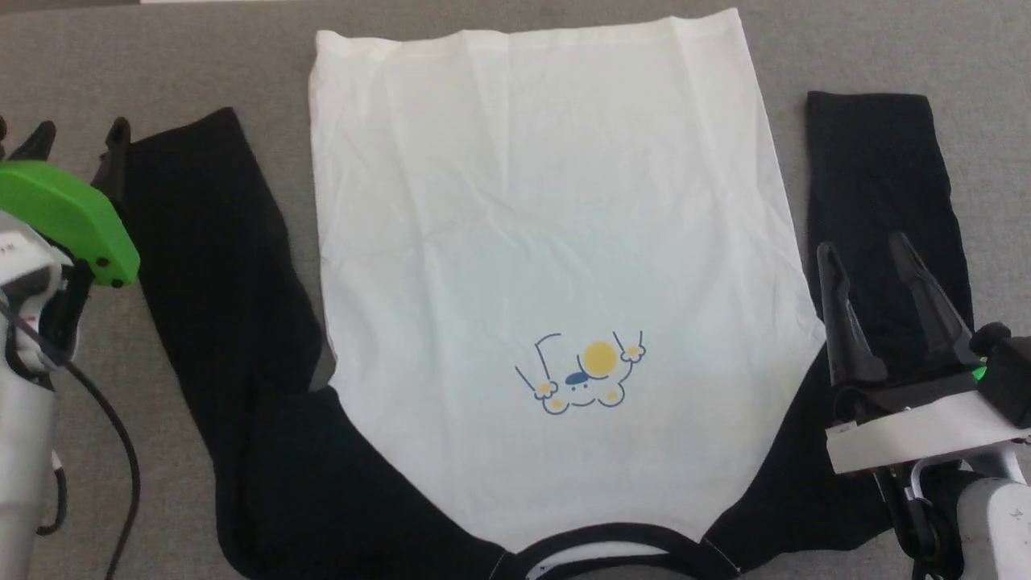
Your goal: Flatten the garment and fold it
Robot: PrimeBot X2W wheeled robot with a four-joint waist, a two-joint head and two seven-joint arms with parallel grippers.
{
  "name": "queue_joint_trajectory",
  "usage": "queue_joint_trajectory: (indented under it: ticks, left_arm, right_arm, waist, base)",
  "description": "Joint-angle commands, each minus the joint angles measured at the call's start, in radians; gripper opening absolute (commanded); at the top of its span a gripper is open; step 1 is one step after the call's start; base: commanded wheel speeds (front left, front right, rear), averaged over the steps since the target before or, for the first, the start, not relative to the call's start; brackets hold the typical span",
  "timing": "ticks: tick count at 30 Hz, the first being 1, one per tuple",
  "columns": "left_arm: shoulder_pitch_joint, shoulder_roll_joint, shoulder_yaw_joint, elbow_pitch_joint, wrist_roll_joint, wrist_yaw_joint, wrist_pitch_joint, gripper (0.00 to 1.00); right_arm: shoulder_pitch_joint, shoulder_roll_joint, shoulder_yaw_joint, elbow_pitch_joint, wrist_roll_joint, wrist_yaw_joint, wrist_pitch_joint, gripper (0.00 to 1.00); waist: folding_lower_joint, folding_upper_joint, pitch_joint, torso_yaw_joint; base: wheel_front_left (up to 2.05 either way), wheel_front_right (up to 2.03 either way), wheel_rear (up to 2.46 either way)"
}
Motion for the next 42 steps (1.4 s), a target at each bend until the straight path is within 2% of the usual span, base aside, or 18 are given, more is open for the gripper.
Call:
queue_joint_trajectory:
  ticks: [1,4,6,13,23,24,25,28,32,42]
  left_arm:
    - [-0.035,0.021,-0.011,0.019,-0.002,-0.008,0.041,1.0]
    - [-0.093,0.05,-0.021,0.055,-0.004,0.005,0.153,1.0]
    - [-0.118,0.057,-0.02,0.073,-0.012,0.031,0.225,1.0]
    - [-0.134,0.104,-0.024,0.092,0.003,0.149,0.445,1.0]
    - [-0.054,0.135,0.018,0.034,-0.011,0.296,0.596,1.0]
    - [-0.045,0.129,0.026,0.026,-0.027,0.304,0.614,0.48]
    - [-0.034,0.119,0.036,0.011,-0.049,0.308,0.631,0.02]
    - [-0.012,0.101,0.058,-0.034,-0.087,0.308,0.633,0.0]
    - [0.003,0.096,0.082,-0.075,-0.097,0.297,0.572,0.0]
    - [0.031,0.074,0.111,-0.129,-0.09,0.21,0.333,0.0]
  right_arm:
    - [-0.021,-0.003,0.006,0.0,0.007,-0.002,-0.008,1.0]
    - [-0.044,-0.006,0.019,0.0,0.013,-0.002,-0.01,1.0]
    - [-0.056,-0.008,0.026,0.001,0.015,-0.002,-0.013,1.0]
    - [-0.082,-0.001,0.042,0.01,0.02,-0.002,-0.025,1.0]
    - [-0.091,0.009,0.047,0.014,0.026,-0.002,-0.035,1.0]
    - [-0.092,0.01,0.047,0.014,0.027,-0.002,-0.035,1.0]
    - [-0.093,0.01,0.047,0.014,0.028,-0.002,-0.036,1.0]
    - [-0.094,0.012,0.044,0.014,0.029,-0.002,-0.036,1.0]
    - [-0.089,0.013,0.039,0.019,0.027,-0.002,-0.032,1.0]
    - [-0.039,0.016,0.021,0.025,0.018,-0.002,-0.008,1.0]
  waist:
    - [-0.0001,0.0073,0.068,-0.05]
    - [-0.0001,0.0073,0.1,-0.067]
    - [-0.0001,0.0073,0.116,-0.076]
    - [-0.0001,0.0073,0.144,-0.104]
    - [-0.0001,0.0073,0.171,-0.123]
    - [-0.0001,0.0073,0.172,-0.123]
    - [-0.0001,0.0073,0.172,-0.124]
    - [-0.0001,0.0073,0.171,-0.121]
    - [-0.0001,0.0073,0.15,-0.109]
    - [-0.0001,0.0073,-0.008,-0.053]
  base:
    - [0.0,0.0,0.0]
    - [0.0,0.0,0.0]
    - [0.0,0.0,0.0]
    - [0.0,0.0,0.0]
    - [0.0,0.0,0.0]
    - [0.0,0.0,0.0]
    - [0.0,0.0,0.0]
    - [0.0,0.0,0.0]
    - [0.0,0.0,0.0]
    - [0.0,0.0,0.0]
